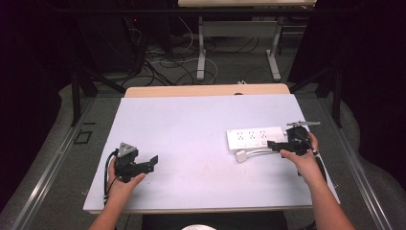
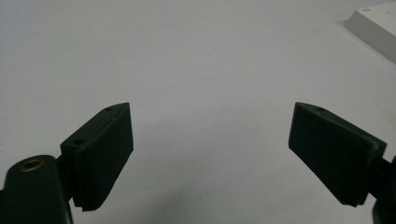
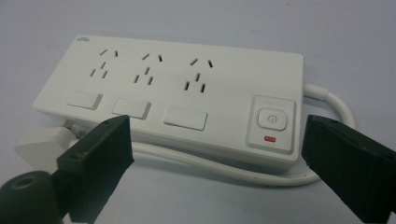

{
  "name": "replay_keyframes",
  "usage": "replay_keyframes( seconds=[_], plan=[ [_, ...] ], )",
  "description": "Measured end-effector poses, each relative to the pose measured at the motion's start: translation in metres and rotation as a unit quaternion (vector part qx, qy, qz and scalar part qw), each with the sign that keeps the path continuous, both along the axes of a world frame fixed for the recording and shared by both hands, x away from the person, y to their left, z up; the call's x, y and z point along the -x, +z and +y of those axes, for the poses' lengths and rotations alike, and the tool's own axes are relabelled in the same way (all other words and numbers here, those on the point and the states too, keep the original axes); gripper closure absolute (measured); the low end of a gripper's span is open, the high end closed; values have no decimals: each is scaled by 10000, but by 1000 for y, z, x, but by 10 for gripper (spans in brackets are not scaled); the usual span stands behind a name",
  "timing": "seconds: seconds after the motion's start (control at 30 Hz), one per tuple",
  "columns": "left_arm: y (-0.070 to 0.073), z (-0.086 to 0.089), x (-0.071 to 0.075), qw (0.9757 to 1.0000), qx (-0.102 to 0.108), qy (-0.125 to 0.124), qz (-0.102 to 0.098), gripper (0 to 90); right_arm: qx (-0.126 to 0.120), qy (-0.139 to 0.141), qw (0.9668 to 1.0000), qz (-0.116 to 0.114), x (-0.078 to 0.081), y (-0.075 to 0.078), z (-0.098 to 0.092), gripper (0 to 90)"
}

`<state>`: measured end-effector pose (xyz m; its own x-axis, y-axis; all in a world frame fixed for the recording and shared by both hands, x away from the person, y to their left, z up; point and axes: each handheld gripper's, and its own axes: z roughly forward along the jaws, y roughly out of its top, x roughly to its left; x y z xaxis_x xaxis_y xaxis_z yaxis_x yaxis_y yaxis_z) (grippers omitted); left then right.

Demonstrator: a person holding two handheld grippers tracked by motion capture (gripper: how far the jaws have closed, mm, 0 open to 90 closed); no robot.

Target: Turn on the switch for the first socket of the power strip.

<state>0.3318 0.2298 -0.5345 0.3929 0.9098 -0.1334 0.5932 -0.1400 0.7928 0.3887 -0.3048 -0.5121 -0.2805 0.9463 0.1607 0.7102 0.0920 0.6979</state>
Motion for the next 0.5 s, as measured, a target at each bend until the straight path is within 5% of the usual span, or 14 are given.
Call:
replay_keyframes(
  seconds=[0.5],
  plan=[
    [1, 2, 3, 10000, 36, 19, -46, 138, 289, 196, 9993, -115, 19, 8, 9, 0]
  ],
)
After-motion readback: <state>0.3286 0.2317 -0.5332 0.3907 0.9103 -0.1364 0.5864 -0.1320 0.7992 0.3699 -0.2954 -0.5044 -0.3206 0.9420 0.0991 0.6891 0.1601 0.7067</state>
